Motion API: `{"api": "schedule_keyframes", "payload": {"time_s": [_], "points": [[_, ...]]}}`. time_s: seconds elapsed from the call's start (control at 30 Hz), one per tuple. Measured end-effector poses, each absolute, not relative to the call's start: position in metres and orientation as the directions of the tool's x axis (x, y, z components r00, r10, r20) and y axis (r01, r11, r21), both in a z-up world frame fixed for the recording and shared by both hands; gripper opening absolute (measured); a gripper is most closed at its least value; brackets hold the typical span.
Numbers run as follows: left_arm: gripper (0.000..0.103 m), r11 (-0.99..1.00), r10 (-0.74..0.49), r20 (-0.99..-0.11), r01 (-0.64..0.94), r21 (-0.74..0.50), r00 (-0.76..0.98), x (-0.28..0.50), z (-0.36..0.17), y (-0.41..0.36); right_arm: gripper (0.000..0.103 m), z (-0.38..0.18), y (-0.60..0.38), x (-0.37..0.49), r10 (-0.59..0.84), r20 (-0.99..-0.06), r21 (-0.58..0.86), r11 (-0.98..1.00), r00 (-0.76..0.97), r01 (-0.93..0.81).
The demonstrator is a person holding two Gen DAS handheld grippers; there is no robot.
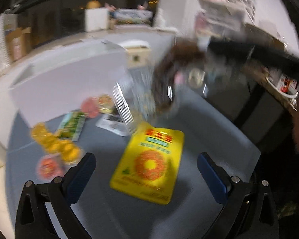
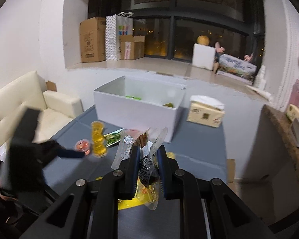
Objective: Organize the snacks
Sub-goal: 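Grasp the yellow pea-snack bag with the left gripper, then carry the yellow bag and meat pack over the white box with both grippers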
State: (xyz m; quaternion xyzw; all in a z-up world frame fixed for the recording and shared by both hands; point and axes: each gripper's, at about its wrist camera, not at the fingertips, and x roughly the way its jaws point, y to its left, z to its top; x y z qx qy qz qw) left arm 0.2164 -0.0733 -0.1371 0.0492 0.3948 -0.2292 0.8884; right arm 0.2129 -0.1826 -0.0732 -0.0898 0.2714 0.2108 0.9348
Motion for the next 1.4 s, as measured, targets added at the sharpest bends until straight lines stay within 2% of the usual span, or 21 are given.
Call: {"api": "schedule_keyframes", "payload": {"time_s": [0.27, 0.5, 0.53, 0.6, 0.63, 0.7, 0.73, 0.93, 1.2, 1.4], "points": [[0.103, 0.878, -0.325, -0.802, 0.476, -0.059, 0.500, 0.257, -0.185, -0.109, 0.018, -0.057, -0.222, 0.209, 0.295, -0.526, -0.046, 0.926, 0.797, -0.374], [0.101, 0.869, -0.296, -0.822, 0.495, -0.020, 0.486, 0.265, -0.193, -0.118, 0.018, -0.059, -0.230, 0.212, 0.306, -0.529, -0.021, 0.928, 0.792, -0.372], [0.094, 0.865, -0.302, -0.818, 0.502, -0.019, 0.489, 0.264, -0.192, -0.118, 0.018, -0.060, -0.231, 0.213, 0.308, -0.530, -0.014, 0.929, 0.790, -0.371], [0.086, 0.864, -0.306, -0.810, 0.503, -0.016, 0.500, 0.262, -0.189, -0.116, 0.018, -0.060, -0.231, 0.213, 0.309, -0.527, -0.009, 0.930, 0.792, -0.369], [0.074, 0.868, -0.301, -0.808, 0.496, -0.012, 0.507, 0.260, -0.187, -0.115, 0.018, -0.060, -0.229, 0.213, 0.309, -0.527, -0.008, 0.930, 0.792, -0.369], [0.058, 0.874, -0.295, -0.804, 0.486, -0.008, 0.516, 0.255, -0.183, -0.115, 0.018, -0.061, -0.228, 0.213, 0.308, -0.527, -0.009, 0.930, 0.792, -0.368], [0.055, 0.875, -0.293, -0.805, 0.484, -0.009, 0.515, 0.253, -0.181, -0.113, 0.018, -0.061, -0.228, 0.213, 0.311, -0.527, -0.006, 0.930, 0.791, -0.369], [0.045, 0.887, -0.296, -0.794, 0.460, -0.023, 0.531, 0.239, -0.166, -0.099, 0.018, -0.062, -0.228, 0.216, 0.318, -0.524, 0.006, 0.929, 0.790, -0.370], [0.044, 0.924, -0.305, -0.696, 0.379, -0.050, 0.651, 0.209, -0.100, -0.058, 0.018, -0.058, -0.215, 0.226, 0.347, -0.511, 0.031, 0.922, 0.787, -0.386], [0.043, 0.957, -0.255, -0.627, 0.286, -0.053, 0.736, 0.213, -0.048, -0.018, 0.019, -0.046, -0.193, 0.245, 0.388, -0.482, 0.060, 0.909, 0.786, -0.412]]}}
